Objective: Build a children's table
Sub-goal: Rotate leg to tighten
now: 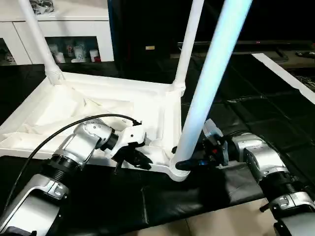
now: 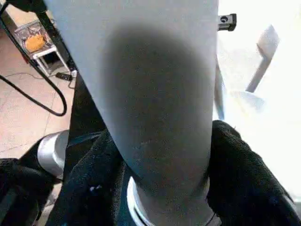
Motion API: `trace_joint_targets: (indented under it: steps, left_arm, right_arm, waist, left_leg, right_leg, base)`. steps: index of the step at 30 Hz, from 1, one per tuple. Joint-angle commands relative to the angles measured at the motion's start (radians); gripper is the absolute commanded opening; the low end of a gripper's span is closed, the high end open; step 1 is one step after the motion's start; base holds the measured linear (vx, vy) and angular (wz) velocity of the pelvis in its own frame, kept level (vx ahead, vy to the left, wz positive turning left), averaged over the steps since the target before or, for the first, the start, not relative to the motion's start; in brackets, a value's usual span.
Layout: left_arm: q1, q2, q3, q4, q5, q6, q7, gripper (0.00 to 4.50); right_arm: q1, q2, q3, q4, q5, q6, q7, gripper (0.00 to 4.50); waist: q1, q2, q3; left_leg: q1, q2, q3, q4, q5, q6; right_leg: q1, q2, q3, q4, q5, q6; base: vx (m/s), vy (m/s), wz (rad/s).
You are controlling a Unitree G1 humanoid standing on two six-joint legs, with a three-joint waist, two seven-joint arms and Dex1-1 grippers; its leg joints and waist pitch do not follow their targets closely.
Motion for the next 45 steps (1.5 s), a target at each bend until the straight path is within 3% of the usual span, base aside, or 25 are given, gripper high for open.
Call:
trace_joint_targets:
  steps: [1,3,4,6,7,10,13,16,18,22,24,25,28,34,45]
  left_arm:
    - [-0.009,-0.014,0.001,-0.028,-0.018,0.011,0.002,0.0]
    - [-0.011,-0.021,0.007,-0.024,-0.018,0.03,0.021,0.0]
    - [-0.021,-0.053,0.03,-0.009,-0.01,0.085,0.106,0.0]
    - [-0.031,-0.092,0.056,-0.001,-0.009,0.149,0.192,0.0]
    - [-0.033,-0.101,0.062,0.0,-0.01,0.164,0.21,0.0]
    - [-0.049,-0.155,0.092,0.017,-0.01,0.231,0.313,0.0]
    - [-0.069,-0.224,0.113,0.039,-0.005,0.295,0.423,0.0]
    - [-0.091,-0.286,0.137,0.076,-0.003,0.326,0.521,0.0]
    - [-0.103,-0.318,0.153,0.1,-0.001,0.324,0.585,0.0]
    - [-0.134,-0.399,0.197,0.134,-0.006,0.34,0.722,0.0]
    - [-0.136,-0.402,0.196,0.126,0.001,0.347,0.721,0.0]
    - [-0.136,-0.399,0.198,0.124,0.003,0.35,0.72,0.0]
    - [-0.134,-0.374,0.196,0.127,0.011,0.339,0.704,0.0]
    - [-0.119,-0.314,0.18,0.125,0.018,0.303,0.633,0.0]
    - [-0.065,-0.139,0.101,0.057,0.023,0.171,0.343,0.0]
  right_arm:
    - [-0.005,0.009,-0.008,0.002,0.018,0.027,0.007,2.14]
    - [0.001,0.016,-0.013,-0.008,0.023,0.032,-0.011,2.12]
    - [0.017,0.044,-0.019,-0.032,0.002,0.063,-0.127,2.11]
    - [0.023,0.089,-0.034,-0.042,-0.021,0.112,-0.279,2.11]
    - [0.022,0.101,-0.04,-0.041,-0.025,0.122,-0.315,2.11]
    - [0.019,0.166,-0.056,-0.04,-0.043,0.149,-0.458,2.09]
    - [-0.014,0.257,-0.077,0.005,-0.08,0.205,-0.674,2.07]
    - [-0.059,0.32,-0.09,0.069,-0.111,0.231,-0.837,2.06]
    - [-0.083,0.346,-0.101,0.104,-0.118,0.232,-0.909,2.05]
    - [-0.127,0.403,-0.126,0.158,-0.147,0.233,-1.075,2.05]
    - [-0.126,0.412,-0.135,0.155,-0.152,0.219,-1.086,2.05]
    - [-0.126,0.415,-0.14,0.153,-0.15,0.204,-1.079,2.35]
    - [-0.119,0.418,-0.141,0.134,-0.141,0.173,-1.042,2.53]
    - [-0.092,0.381,-0.124,0.091,-0.132,0.153,-0.961,3.14]
    - [-0.041,0.16,-0.127,0.019,-0.088,0.11,-0.618,4.13]
  waist:
    - [-0.004,0.011,-0.067]
    - [-0.004,0.011,-0.066]
    - [-0.007,0.016,-0.065]
    - [-0.012,0.016,-0.064]
    - [-0.014,0.015,-0.062]
    - [-0.032,0.011,-0.064]
    - [-0.049,0.013,-0.066]
    - [-0.061,0.014,-0.065]
    - [-0.063,0.018,-0.064]
    - [-0.064,0.014,-0.064]
    - [-0.059,0.012,-0.066]
    - [-0.057,0.011,-0.066]
    - [-0.057,0.01,-0.067]
    - [-0.059,0.007,-0.066]
    - [-0.049,0.011,-0.067]
  left_leg:
    - [0.003,0.03,0.001,-0.066,-0.181,0.04]
    - [0.003,0.029,0.001,-0.066,-0.188,0.038]
    - [0.003,0.029,0.0,-0.068,-0.188,0.03]
    - [0.001,0.024,-0.004,-0.069,-0.197,0.012]
    - [0.007,0.022,-0.004,-0.069,-0.218,0.004]
    - [-0.002,0.019,-0.008,-0.07,-0.214,-0.001]
    - [-0.002,0.016,-0.008,-0.068,-0.194,-0.002]
    - [-0.001,0.013,-0.007,-0.066,-0.195,0.005]
    - [0.002,0.014,-0.007,-0.066,-0.207,0.003]
    - [0.004,0.015,-0.006,-0.067,-0.219,0.008]
    - [0.001,0.016,-0.006,-0.068,-0.206,0.017]
    - [0.0,0.016,-0.005,-0.068,-0.195,0.023]
    - [-0.002,0.016,-0.003,-0.067,-0.178,0.034]
    - [-0.004,0.017,-0.004,-0.07,-0.182,0.041]
    - [0.0,0.025,-0.001,-0.068,-0.156,0.058]
  right_leg:
    - [0.059,-0.07,0.056,-0.075,-0.265,-0.185]
    - [0.059,-0.07,0.056,-0.077,-0.274,-0.184]
    - [0.058,-0.069,0.057,-0.077,-0.282,-0.179]
    - [0.06,-0.068,0.054,-0.079,-0.32,-0.164]
    - [0.056,-0.071,0.052,-0.09,-0.375,-0.146]
    - [0.063,-0.07,0.051,-0.093,-0.41,-0.118]
    - [0.06,-0.067,0.051,-0.088,-0.36,-0.135]
    - [0.058,-0.065,0.051,-0.092,-0.368,-0.141]
    - [0.055,-0.066,0.05,-0.095,-0.38,-0.143]
    - [0.052,-0.065,0.053,-0.095,-0.37,-0.141]
    - [0.056,-0.068,0.054,-0.093,-0.35,-0.138]
    - [0.057,-0.067,0.055,-0.091,-0.326,-0.14]
    - [0.059,-0.067,0.056,-0.087,-0.279,-0.153]
    - [0.061,-0.07,0.058,-0.088,-0.298,-0.145]
    - [0.062,-0.07,0.06,-0.077,-0.207,-0.195]
  base:
    - [0.0,0.0,0.0]
    - [0.0,0.0,0.0]
    - [0.0,0.0,0.0]
    - [0.0,0.0,0.0]
    - [0.0,0.0,0.0]
    - [0.0,0.0,0.0]
    - [0.0,0.0,0.0]
    - [0.0,0.0,0.0]
    - [0.0,0.0,0.0]
    - [0.0,0.0,0.0]
    - [0.0,0.0,0.0]
    - [0.0,0.0,0.0]
    - [0.0,0.0,0.0]
    - [0.0,0.0,0.0]
    - [0.0,0.0,0.0]
